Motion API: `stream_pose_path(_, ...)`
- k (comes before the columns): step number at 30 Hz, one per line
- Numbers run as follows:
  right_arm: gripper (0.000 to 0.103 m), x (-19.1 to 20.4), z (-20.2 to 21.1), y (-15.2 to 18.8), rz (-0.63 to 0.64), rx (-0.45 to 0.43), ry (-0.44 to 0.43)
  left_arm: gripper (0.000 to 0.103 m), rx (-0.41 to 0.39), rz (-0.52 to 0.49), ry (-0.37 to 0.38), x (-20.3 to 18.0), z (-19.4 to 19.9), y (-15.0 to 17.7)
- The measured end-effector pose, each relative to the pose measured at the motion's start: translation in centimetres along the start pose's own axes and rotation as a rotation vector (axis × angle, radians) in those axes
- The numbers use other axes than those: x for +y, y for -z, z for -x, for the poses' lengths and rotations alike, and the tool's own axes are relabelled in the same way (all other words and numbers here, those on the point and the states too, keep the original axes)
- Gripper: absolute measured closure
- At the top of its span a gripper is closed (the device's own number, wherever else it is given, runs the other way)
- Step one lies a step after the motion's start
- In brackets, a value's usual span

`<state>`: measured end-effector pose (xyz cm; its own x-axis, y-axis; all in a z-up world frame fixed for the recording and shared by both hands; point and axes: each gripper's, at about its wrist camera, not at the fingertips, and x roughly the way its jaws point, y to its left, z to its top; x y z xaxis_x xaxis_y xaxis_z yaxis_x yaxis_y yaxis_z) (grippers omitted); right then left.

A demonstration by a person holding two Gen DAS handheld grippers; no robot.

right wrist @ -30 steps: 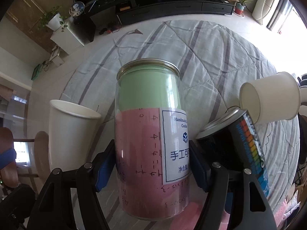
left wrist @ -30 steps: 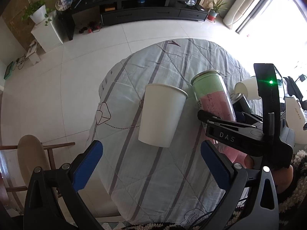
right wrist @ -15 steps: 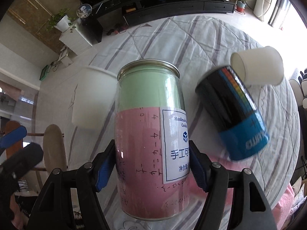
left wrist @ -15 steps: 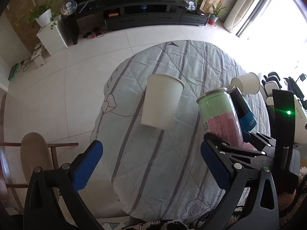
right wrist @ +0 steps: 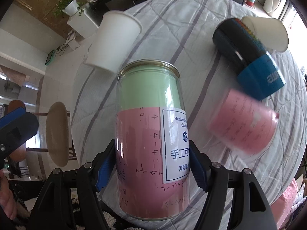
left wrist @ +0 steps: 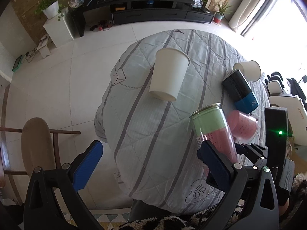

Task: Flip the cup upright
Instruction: 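Lift the can with the right gripper and rotate it open end up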

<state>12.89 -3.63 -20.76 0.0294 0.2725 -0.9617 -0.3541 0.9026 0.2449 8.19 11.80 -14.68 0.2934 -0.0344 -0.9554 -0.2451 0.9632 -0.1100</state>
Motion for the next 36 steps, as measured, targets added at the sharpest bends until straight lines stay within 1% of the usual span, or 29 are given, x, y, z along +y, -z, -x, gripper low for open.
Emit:
stream_pose_path(1, 0.031, 0.4, -0.5, -0.6, 0.001, 0.013, -0.003, 0.0, 0.0, 0.003, -0.001, 0.0, 0.1, 0.2)
stream_pose_path(4, 0.031, 0.7, -1.4, -0.3, 0.0, 0.052, -0.003, 0.0, 0.0, 0.008, -0.004, -0.1, 0.3, 1.0)
stream_pose_path(5, 0.029, 0.8, -1.4, -0.2, 0.004, 0.055, -0.002, 0.0, -0.001, 0.01, -0.004, -0.2, 0.4, 1.2)
stream_pose_path(6, 0.026, 1.1, -1.4, -0.1, 0.01, 0.052, -0.001, 0.0, -0.002, 0.011, -0.003, -0.3, 0.5, 1.4)
stream_pose_path(7, 0.025, 1.3, -1.2, 0.1, 0.018, 0.043, 0.001, 0.0, -0.003, 0.013, 0.001, -0.5, 0.6, 1.6)
stream_pose_path(10, 0.025, 1.5, -0.3, 0.6, 0.041, 0.012, 0.002, 0.0, -0.008, 0.012, 0.014, -1.3, 0.7, 2.0)
stream_pose_path(13, 0.025, 0.8, 1.0, 1.3, 0.034, -0.013, 0.009, 0.0, -0.011, 0.006, 0.033, -2.5, 0.7, 2.2)
stream_pose_path(17, 0.024, -1.5, 3.1, 2.4, -0.013, -0.05, 0.03, 0.0, -0.001, 0.013, 0.052, -4.3, 0.0, 2.1)
stream_pose_path(20, 0.024, -3.1, 4.8, 2.9, -0.067, -0.082, 0.008, 0.0, 0.014, 0.002, 0.076, -5.8, -0.8, 1.8)
stream_pose_path(23, 0.024, -3.8, 6.4, 3.1, -0.095, -0.128, 0.043, 0.0, 0.018, -0.011, 0.102, -7.6, -1.5, 1.5)
stream_pose_path(25, 0.024, -4.6, 7.4, 3.0, -0.112, -0.152, 0.071, 0.0, 0.035, -0.017, 0.118, -8.7, -2.1, 1.0)
stream_pose_path(27, 0.024, -6.7, 8.5, 3.4, -0.136, -0.168, 0.093, 0.0, 0.05, -0.019, 0.127, -9.6, -2.9, 0.6)
stream_pose_path(30, 0.024, -9.6, 10.0, 4.1, -0.166, -0.182, 0.13, 0.0, 0.074, 0.012, 0.122, -10.1, -4.5, -0.2)
stream_pose_path(32, 0.024, -11.0, 10.3, 4.3, -0.19, -0.181, 0.153, 0.0, 0.102, 0.055, 0.106, -10.1, -6.0, -0.8)
stream_pose_path(36, 0.024, -13.2, 9.8, 4.5, -0.228, -0.15, 0.177, 0.0, 0.151, 0.124, 0.066, -9.5, -8.2, -1.5)
